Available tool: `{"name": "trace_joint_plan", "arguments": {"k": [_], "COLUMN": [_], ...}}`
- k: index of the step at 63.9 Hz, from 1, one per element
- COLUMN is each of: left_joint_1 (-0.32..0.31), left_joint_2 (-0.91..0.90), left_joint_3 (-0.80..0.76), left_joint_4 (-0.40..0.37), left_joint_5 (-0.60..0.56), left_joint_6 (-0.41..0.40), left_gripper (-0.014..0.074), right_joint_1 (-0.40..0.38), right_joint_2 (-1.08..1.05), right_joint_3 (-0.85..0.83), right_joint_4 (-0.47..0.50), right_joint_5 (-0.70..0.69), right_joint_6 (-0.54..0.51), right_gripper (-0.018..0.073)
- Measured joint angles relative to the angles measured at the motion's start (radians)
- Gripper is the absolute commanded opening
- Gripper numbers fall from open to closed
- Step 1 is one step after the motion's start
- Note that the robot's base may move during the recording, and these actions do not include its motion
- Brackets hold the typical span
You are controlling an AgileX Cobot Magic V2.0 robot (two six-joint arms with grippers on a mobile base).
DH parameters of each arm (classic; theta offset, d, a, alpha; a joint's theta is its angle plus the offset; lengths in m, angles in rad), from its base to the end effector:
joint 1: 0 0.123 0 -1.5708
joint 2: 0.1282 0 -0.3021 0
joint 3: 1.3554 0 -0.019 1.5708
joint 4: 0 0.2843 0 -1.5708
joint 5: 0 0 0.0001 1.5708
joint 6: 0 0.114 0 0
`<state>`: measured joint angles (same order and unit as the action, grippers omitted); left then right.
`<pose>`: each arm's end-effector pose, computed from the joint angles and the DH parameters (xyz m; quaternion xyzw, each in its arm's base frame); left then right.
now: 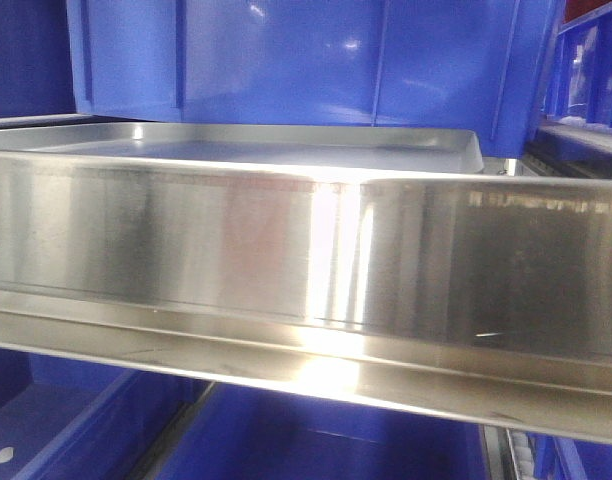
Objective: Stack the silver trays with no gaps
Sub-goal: 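Drive up to the rack holding the tray above the large silver tray, then lower the small tray with both grippers onto the large silver tray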
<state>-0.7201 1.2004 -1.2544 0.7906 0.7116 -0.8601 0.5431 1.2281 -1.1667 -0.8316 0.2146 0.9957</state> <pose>0.2598 -0.1574 0.4353 0.0783 0.8173 -0.0607 0.5676 0.2928 0.1557 0.4310 -0.0848 0.7429 0.1773 0.6399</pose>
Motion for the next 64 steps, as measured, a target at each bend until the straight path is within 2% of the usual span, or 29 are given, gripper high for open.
{"name": "trace_joint_plan", "arguments": {"k": [64], "left_joint_1": [0.0], "left_joint_2": [0.0], "left_joint_3": [0.0], "left_joint_4": [0.0], "left_joint_5": [0.0], "left_joint_6": [0.0], "left_gripper": [-0.0016], "right_joint_1": [0.0], "right_joint_2": [0.0], "right_joint_3": [0.0], "right_joint_4": [0.0], "right_joint_5": [0.0], "right_joint_6": [0.0], "right_gripper": [-0.0066]}}
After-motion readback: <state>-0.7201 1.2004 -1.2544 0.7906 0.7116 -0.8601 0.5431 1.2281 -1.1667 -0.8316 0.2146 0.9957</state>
